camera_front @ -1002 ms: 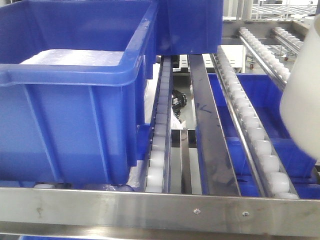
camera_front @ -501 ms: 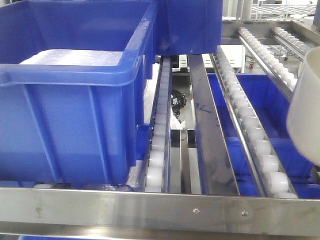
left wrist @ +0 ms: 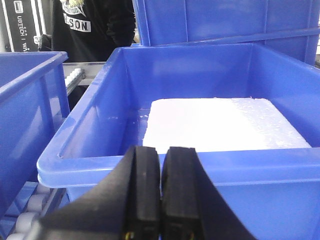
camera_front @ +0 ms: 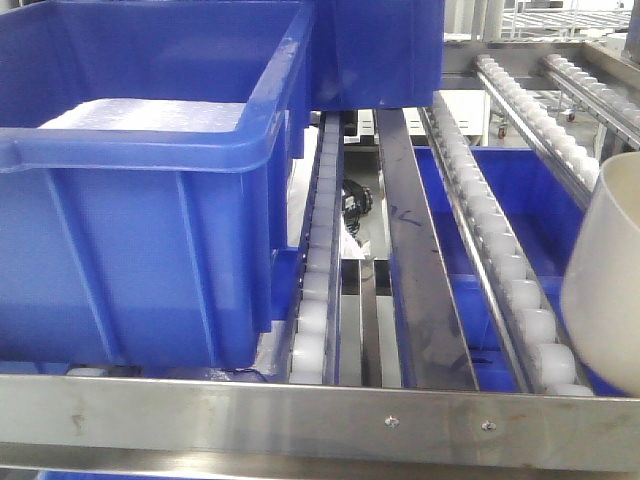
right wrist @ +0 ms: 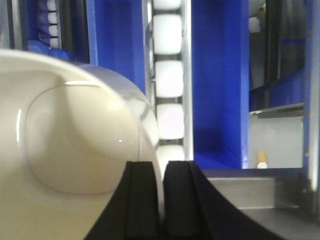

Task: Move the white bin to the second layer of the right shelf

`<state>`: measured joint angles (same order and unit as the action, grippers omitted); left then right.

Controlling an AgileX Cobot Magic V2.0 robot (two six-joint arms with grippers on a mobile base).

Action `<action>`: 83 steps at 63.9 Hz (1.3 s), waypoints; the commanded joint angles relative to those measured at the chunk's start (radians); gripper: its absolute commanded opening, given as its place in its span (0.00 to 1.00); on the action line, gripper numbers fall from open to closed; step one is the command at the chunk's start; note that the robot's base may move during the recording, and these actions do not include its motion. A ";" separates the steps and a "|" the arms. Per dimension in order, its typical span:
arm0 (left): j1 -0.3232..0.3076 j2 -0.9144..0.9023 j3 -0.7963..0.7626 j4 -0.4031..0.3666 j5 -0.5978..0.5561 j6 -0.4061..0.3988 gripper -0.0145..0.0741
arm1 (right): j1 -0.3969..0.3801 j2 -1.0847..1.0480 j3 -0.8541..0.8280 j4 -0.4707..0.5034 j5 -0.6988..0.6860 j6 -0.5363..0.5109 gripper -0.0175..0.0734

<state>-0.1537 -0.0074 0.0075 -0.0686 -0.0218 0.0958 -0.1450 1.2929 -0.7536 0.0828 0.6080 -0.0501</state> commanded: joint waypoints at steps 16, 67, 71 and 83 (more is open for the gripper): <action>0.000 -0.015 0.033 -0.003 -0.085 -0.007 0.26 | -0.004 -0.028 -0.020 -0.012 -0.048 -0.004 0.46; 0.000 -0.015 0.033 -0.003 -0.085 -0.007 0.26 | 0.182 -0.500 -0.029 0.032 -0.084 -0.004 0.34; 0.000 -0.015 0.033 -0.003 -0.085 -0.007 0.26 | 0.239 -0.541 -0.028 0.032 -0.110 -0.004 0.29; 0.000 -0.015 0.033 -0.003 -0.085 -0.007 0.26 | 0.269 -0.646 0.055 0.031 -0.237 -0.004 0.25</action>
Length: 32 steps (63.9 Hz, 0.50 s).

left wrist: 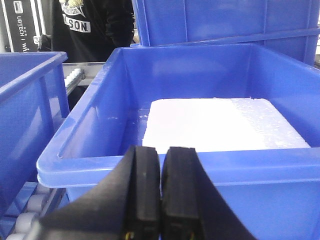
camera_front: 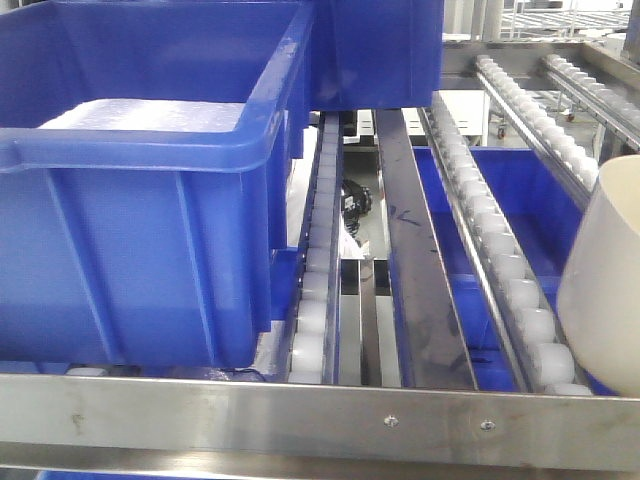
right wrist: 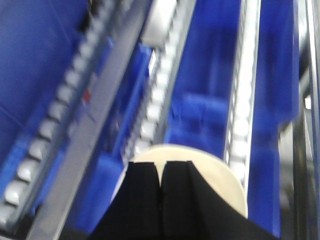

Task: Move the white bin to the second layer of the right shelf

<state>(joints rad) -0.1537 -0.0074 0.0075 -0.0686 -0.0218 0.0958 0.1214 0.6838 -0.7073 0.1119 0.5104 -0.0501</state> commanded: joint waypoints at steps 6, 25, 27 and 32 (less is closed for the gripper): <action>0.000 -0.015 0.033 -0.003 -0.085 -0.007 0.26 | 0.003 -0.095 0.097 0.002 -0.298 -0.004 0.25; 0.000 -0.015 0.033 -0.003 -0.085 -0.007 0.26 | 0.003 -0.191 0.396 0.008 -0.793 -0.004 0.25; 0.000 -0.015 0.033 -0.003 -0.085 -0.007 0.26 | 0.003 -0.191 0.414 0.008 -0.817 -0.004 0.25; 0.000 -0.015 0.033 -0.003 -0.085 -0.007 0.26 | 0.003 -0.191 0.454 0.008 -0.843 -0.004 0.25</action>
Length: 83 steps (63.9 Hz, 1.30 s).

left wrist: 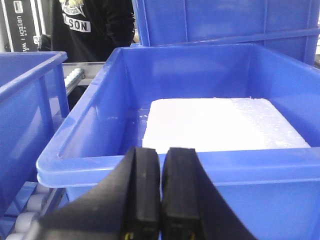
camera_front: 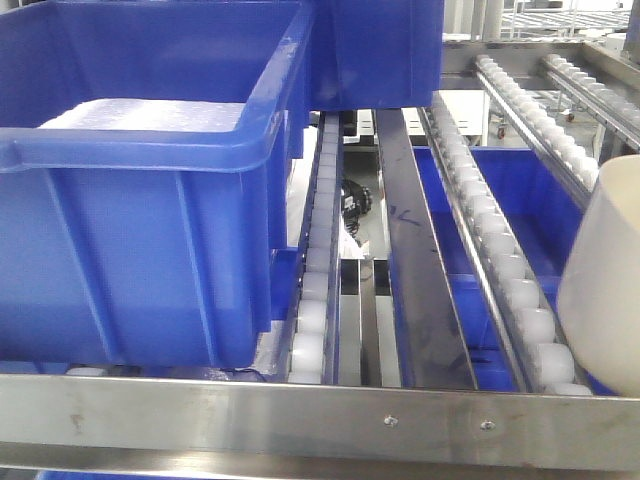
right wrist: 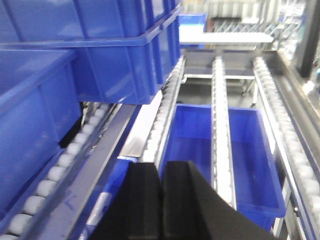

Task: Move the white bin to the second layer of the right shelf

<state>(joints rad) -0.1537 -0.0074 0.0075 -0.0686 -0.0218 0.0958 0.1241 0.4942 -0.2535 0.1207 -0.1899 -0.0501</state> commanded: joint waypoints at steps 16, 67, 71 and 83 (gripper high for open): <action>0.000 -0.015 0.033 -0.003 -0.085 -0.007 0.26 | 0.000 -0.001 0.066 -0.001 -0.121 -0.004 0.25; 0.000 -0.015 0.033 -0.003 -0.085 -0.007 0.26 | -0.164 -0.527 0.267 -0.001 0.215 -0.004 0.25; 0.000 -0.015 0.033 -0.003 -0.085 -0.007 0.26 | -0.162 -0.525 0.267 -0.001 0.228 -0.004 0.25; 0.000 -0.015 0.033 -0.003 -0.085 -0.007 0.26 | -0.157 -0.525 0.267 -0.001 0.240 -0.004 0.25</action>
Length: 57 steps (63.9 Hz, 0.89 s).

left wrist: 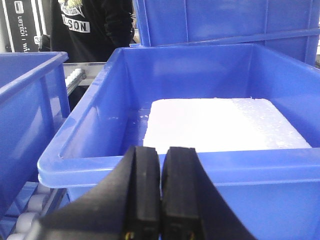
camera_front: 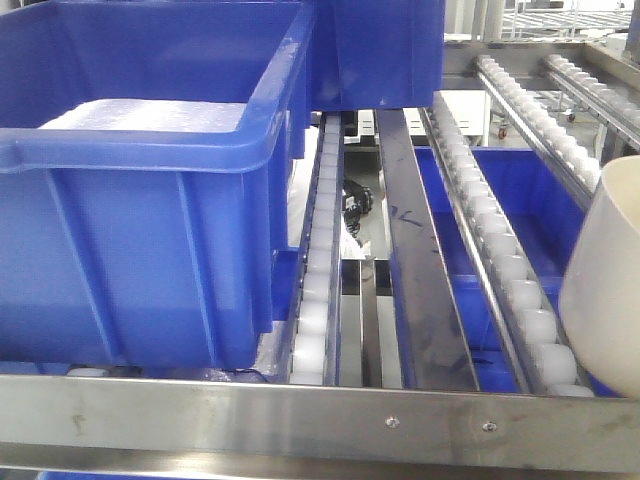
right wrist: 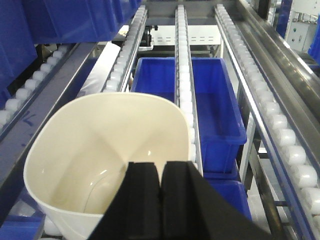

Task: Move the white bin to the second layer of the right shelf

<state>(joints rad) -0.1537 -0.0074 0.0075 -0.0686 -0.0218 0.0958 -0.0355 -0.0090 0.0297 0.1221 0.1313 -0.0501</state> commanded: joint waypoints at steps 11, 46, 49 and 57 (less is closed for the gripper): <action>0.000 -0.015 0.033 -0.003 -0.085 -0.007 0.26 | 0.003 -0.022 -0.016 -0.003 -0.077 -0.004 0.25; 0.000 -0.015 0.033 -0.003 -0.085 -0.007 0.26 | 0.003 -0.022 -0.016 -0.003 -0.075 -0.004 0.25; 0.000 -0.017 0.039 0.008 -0.084 -0.007 0.26 | 0.003 -0.022 -0.016 -0.003 -0.075 -0.004 0.25; 0.027 -0.020 0.037 0.030 0.041 -0.012 0.26 | 0.003 -0.022 -0.016 -0.003 -0.074 -0.004 0.25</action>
<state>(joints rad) -0.1445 -0.0074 0.0075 -0.0458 0.0266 0.0958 -0.0355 -0.0112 0.0297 0.1221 0.1372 -0.0501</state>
